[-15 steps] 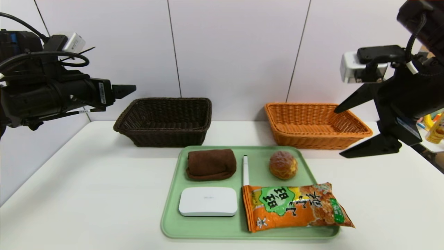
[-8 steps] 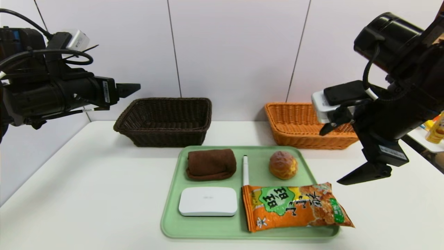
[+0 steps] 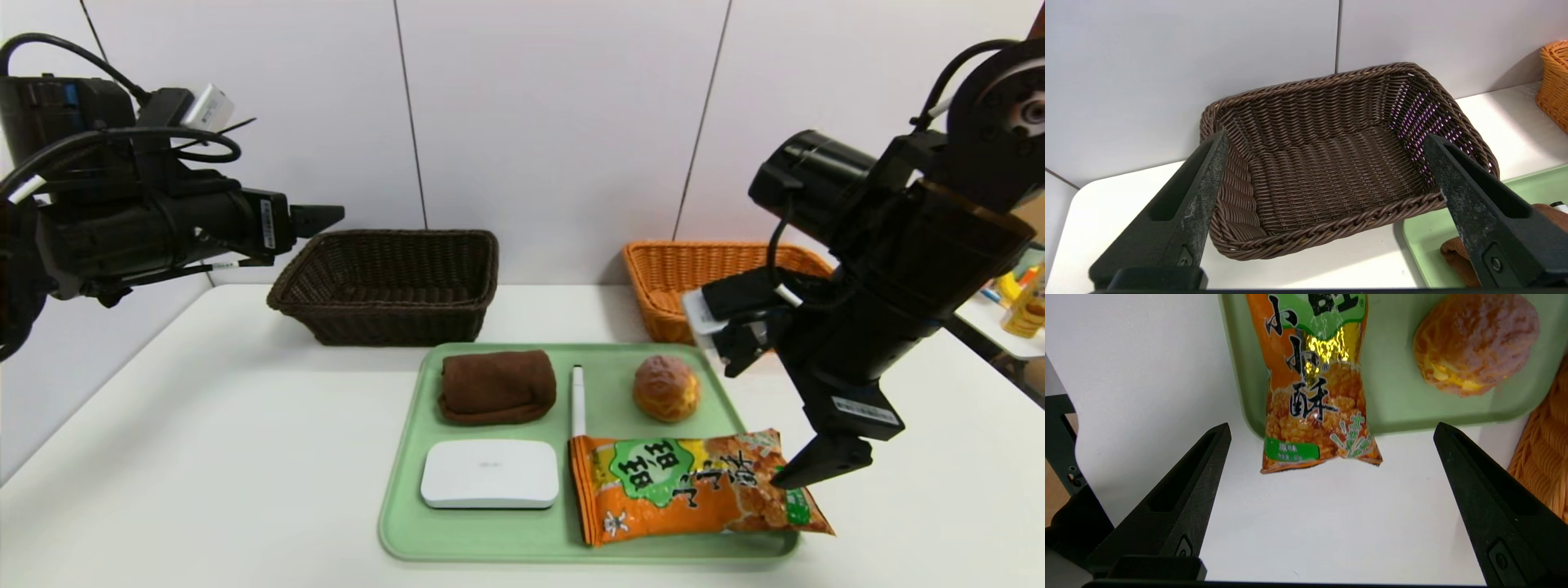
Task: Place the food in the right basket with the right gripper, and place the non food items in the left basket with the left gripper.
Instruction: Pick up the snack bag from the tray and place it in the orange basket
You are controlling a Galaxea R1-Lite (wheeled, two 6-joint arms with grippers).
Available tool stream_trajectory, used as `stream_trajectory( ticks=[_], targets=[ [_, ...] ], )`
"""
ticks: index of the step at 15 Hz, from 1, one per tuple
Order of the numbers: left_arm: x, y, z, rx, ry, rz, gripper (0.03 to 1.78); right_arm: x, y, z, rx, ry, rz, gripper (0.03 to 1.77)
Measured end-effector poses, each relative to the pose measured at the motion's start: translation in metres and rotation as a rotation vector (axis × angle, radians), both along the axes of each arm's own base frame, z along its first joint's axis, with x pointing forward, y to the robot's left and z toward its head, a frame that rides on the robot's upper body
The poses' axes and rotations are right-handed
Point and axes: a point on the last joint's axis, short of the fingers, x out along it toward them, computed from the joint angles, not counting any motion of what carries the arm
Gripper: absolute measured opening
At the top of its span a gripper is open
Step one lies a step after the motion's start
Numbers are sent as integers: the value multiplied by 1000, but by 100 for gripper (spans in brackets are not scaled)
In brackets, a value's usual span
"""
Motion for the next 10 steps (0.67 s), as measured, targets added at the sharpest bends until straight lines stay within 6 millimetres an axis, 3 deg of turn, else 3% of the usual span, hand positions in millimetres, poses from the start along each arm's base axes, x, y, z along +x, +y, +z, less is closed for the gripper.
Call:
stream_trajectory(
  ticks=[6, 10],
  targets=[
    [3, -5, -4, 2, 13, -15, 169, 13, 25, -45, -19, 46, 50, 171],
    [1, -10, -3, 1, 9, -33, 169, 11, 30, -62, -41, 89, 66, 171]
  ],
)
